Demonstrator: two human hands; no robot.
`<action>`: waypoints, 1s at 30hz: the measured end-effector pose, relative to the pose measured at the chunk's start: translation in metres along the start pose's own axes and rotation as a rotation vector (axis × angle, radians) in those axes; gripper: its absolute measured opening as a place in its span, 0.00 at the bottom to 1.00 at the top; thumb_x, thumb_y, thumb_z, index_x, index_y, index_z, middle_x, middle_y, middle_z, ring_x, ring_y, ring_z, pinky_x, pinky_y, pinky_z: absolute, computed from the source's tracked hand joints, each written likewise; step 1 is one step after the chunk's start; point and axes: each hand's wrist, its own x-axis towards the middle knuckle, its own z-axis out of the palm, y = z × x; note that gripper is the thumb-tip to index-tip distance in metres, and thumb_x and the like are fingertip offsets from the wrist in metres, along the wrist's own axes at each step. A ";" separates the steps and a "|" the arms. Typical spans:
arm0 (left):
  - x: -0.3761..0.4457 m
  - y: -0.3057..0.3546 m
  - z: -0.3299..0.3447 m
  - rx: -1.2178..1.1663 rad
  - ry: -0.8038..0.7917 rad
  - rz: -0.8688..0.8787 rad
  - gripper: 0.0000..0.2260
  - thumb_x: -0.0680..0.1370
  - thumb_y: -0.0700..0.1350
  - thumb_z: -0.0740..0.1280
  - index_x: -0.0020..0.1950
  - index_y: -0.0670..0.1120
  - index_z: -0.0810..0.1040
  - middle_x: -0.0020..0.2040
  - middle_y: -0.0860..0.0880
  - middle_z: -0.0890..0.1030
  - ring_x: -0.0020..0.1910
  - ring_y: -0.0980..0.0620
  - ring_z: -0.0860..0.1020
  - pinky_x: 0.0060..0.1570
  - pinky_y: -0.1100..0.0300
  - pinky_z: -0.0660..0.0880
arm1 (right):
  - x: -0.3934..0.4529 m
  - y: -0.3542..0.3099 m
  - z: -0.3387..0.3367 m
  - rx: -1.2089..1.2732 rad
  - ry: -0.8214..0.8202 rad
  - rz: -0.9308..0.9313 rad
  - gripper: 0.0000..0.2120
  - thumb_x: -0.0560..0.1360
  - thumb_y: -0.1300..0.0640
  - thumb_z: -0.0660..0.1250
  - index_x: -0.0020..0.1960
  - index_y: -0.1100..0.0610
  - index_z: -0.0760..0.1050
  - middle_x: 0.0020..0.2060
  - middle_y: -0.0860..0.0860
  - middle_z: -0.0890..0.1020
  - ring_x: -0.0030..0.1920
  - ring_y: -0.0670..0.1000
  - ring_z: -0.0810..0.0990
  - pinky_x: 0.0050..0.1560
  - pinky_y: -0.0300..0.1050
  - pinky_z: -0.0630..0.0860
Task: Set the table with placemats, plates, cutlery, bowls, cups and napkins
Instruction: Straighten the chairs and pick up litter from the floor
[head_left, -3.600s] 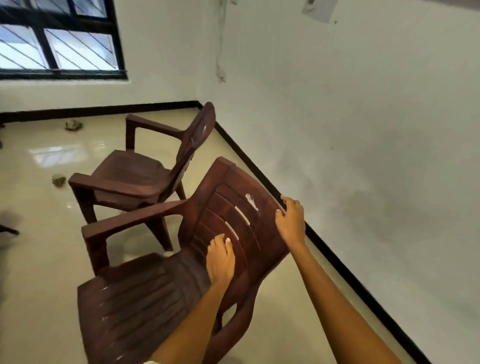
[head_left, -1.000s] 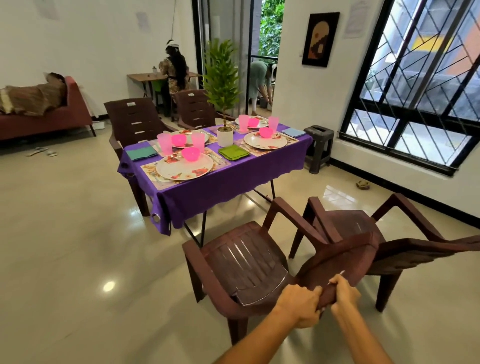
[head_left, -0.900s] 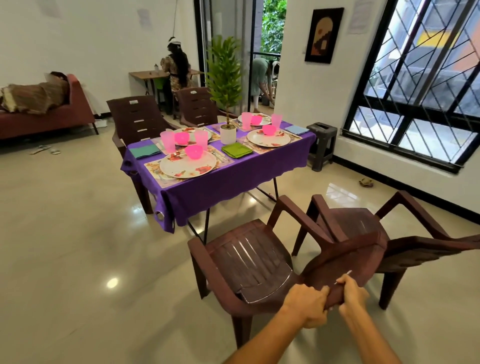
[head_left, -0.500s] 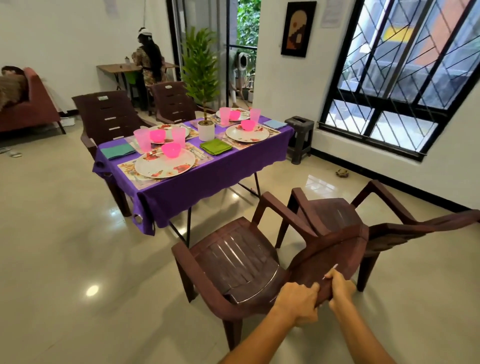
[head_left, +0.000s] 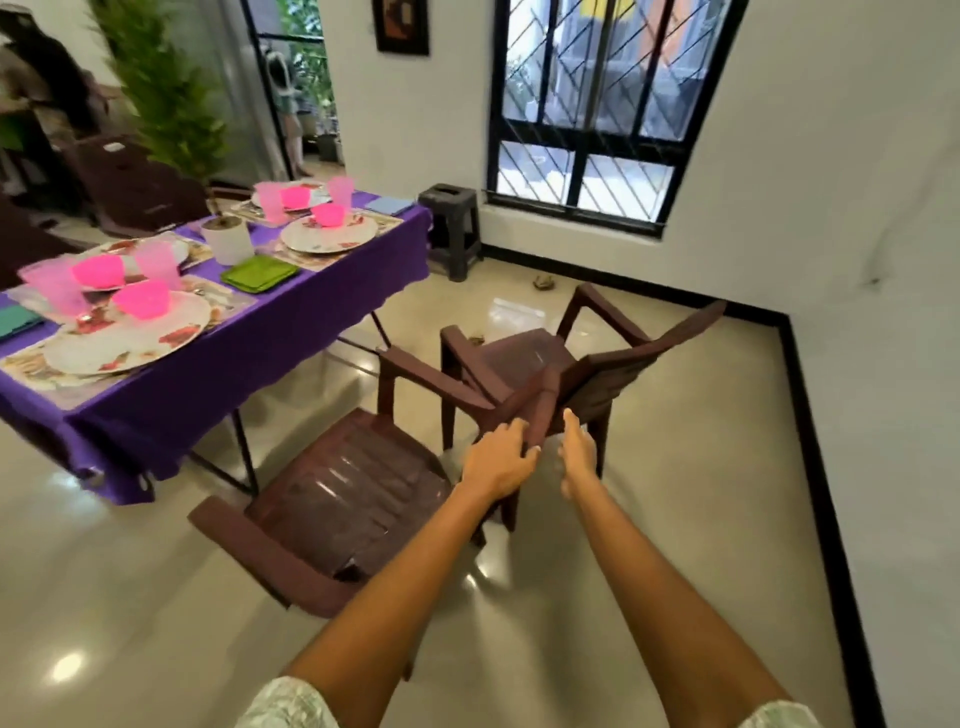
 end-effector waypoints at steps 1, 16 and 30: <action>0.013 0.013 0.003 -0.015 0.051 -0.007 0.20 0.79 0.54 0.58 0.67 0.46 0.66 0.62 0.43 0.75 0.59 0.41 0.75 0.55 0.48 0.73 | 0.015 -0.011 -0.010 -0.027 0.022 -0.022 0.11 0.80 0.48 0.57 0.45 0.54 0.71 0.36 0.48 0.72 0.35 0.47 0.70 0.34 0.40 0.68; 0.277 0.200 0.049 0.250 -0.115 0.066 0.37 0.76 0.54 0.66 0.76 0.40 0.51 0.73 0.38 0.61 0.73 0.36 0.58 0.71 0.44 0.58 | 0.307 -0.160 -0.156 0.054 0.068 0.102 0.29 0.77 0.45 0.63 0.71 0.62 0.65 0.66 0.61 0.71 0.65 0.61 0.72 0.62 0.55 0.70; 0.397 0.232 0.117 0.217 -0.234 0.057 0.20 0.75 0.52 0.61 0.65 0.45 0.68 0.53 0.41 0.79 0.50 0.39 0.78 0.49 0.49 0.74 | 0.451 -0.191 -0.165 0.129 -0.005 0.375 0.25 0.70 0.64 0.70 0.65 0.66 0.70 0.60 0.63 0.76 0.54 0.64 0.77 0.48 0.60 0.76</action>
